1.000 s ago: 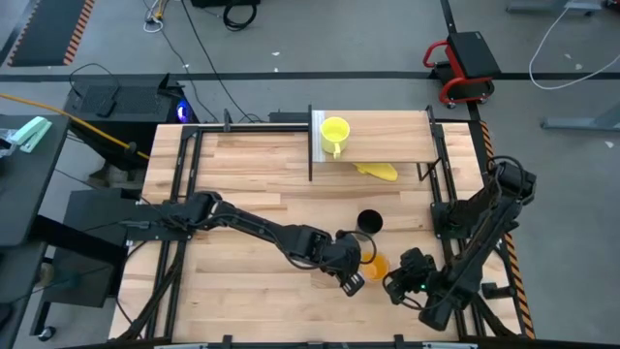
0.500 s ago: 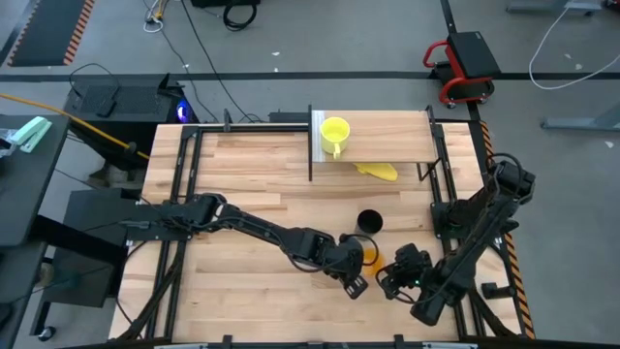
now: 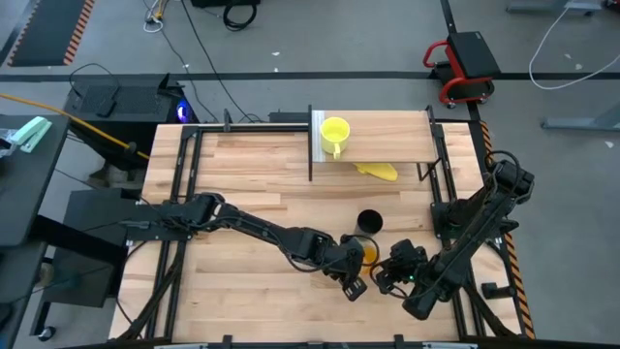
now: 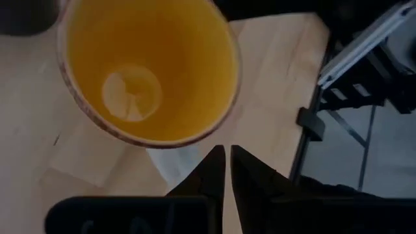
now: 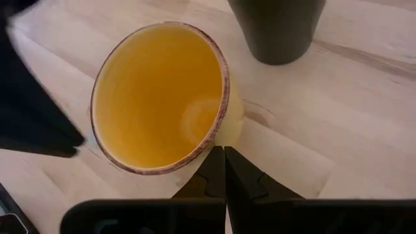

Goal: Stack small to large cups/mugs on shelf
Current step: Put the orange mug on the shelf

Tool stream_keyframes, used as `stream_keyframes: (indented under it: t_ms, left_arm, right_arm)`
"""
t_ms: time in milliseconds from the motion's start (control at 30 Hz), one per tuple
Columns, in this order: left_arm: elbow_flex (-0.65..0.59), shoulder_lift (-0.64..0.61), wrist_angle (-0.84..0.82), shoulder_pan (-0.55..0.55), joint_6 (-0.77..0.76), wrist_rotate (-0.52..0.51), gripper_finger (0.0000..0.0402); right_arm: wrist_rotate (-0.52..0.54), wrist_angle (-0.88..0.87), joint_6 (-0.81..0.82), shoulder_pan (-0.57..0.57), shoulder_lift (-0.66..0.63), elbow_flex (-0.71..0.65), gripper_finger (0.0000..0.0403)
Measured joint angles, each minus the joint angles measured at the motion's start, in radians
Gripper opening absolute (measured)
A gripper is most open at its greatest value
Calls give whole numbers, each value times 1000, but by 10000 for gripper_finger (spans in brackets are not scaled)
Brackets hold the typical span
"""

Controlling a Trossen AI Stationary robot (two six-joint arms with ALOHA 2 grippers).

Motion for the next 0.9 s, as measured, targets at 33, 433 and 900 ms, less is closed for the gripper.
stream_keyframes:
  t_ms: [33,433,900]
  left_arm:
    - [0,-16,-28,0,10,0,28]
    - [0,-15,-200,-12,-6,-13,16]
    - [2,15,-155,1,-8,-2,15]
  right_arm:
    - [-3,1,0,2,0,0,1]
    - [-11,25,-1,10,-4,0,1]
    - [-14,80,-77,-34,-4,0,1]
